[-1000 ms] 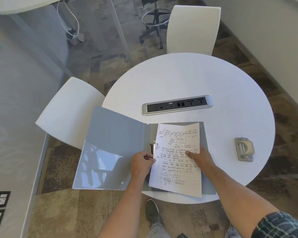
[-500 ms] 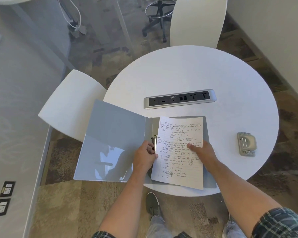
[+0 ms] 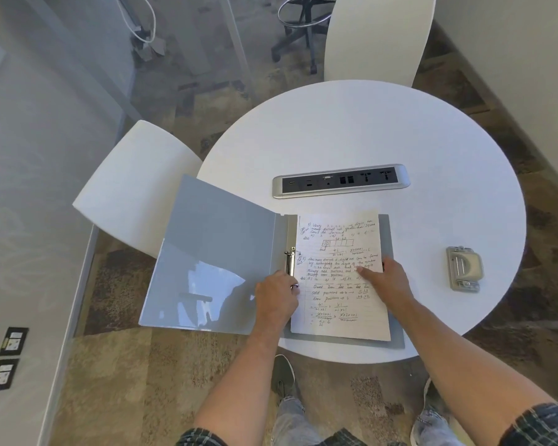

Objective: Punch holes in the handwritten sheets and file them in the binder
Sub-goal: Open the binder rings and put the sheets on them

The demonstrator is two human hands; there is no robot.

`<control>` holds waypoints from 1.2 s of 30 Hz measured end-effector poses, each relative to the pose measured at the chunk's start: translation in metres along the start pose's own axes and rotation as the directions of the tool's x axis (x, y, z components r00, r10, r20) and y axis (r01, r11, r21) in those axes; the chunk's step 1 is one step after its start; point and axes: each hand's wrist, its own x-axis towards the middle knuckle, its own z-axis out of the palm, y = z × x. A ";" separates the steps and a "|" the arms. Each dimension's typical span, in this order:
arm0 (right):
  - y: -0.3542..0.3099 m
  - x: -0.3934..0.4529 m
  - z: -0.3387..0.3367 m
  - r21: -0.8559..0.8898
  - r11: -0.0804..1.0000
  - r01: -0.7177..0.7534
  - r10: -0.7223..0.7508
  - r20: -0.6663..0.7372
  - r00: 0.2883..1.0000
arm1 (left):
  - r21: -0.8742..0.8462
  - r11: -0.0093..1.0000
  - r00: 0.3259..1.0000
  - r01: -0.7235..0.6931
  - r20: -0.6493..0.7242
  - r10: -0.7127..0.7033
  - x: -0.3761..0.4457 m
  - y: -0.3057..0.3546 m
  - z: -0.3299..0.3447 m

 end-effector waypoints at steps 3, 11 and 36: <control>-0.005 -0.003 0.008 -0.229 0.973 -0.033 0.001 -0.137 0.991 | 0.018 1.000 1.000 -0.016 -0.014 0.016 0.000 -0.001 0.003; -0.014 -0.024 0.063 -0.694 0.628 0.352 -0.408 0.091 0.909 | -0.078 0.997 0.999 -0.014 -0.031 0.012 -0.001 -0.003 0.004; 0.036 -0.021 0.093 -0.540 0.545 0.641 -0.226 0.642 0.733 | -0.589 0.734 0.930 0.338 0.087 -0.357 -0.026 -0.006 0.005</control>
